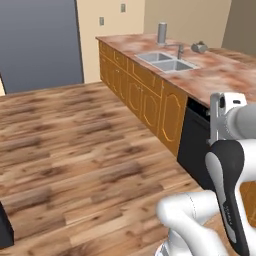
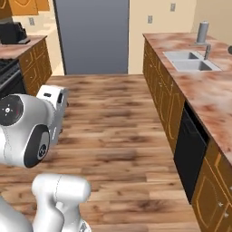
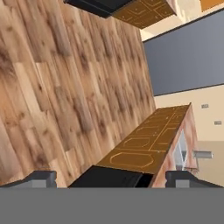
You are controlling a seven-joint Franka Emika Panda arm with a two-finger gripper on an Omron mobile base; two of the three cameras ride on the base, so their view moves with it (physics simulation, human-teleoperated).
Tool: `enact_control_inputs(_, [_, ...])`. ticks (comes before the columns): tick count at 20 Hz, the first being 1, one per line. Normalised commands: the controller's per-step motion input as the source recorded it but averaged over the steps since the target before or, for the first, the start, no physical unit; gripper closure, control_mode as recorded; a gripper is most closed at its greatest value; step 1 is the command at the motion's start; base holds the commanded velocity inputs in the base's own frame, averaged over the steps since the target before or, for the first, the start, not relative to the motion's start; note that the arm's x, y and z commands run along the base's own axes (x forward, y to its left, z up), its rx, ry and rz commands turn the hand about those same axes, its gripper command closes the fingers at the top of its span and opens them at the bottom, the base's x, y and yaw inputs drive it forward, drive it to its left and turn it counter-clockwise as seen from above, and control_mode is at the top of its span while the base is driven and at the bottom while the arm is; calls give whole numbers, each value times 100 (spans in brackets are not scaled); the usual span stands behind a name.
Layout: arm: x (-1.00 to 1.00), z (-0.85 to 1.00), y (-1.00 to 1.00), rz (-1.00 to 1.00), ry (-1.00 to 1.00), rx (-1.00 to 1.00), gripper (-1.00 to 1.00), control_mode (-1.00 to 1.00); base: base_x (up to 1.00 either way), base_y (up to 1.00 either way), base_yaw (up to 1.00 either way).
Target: There is a bowl on the dining counter. Grab a lemon wedge from the fridge and place it in the bowl. Then get the liquor bottle and glass cup from the cabinet and place them next to the bowl.
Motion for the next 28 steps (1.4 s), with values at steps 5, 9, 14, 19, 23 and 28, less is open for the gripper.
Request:
enact_control_inputs(5, [0,0,0,0,0,0,-100,100,100,66,-6])
enact_control_inputs(9, [0,0,0,0,0,0,-100,100,100,63,0])
enact_control_inputs(14, [0,0,0,0,0,0,-100,100,100,53,0])
enact_control_inputs(19, [0,0,0,0,0,0,-100,100,100,18,0])
enact_control_inputs(23, [0,0,0,0,0,0,-100,100,100,7,0])
enact_control_inputs(28, [0,0,0,0,0,0,-100,100,100,38,0])
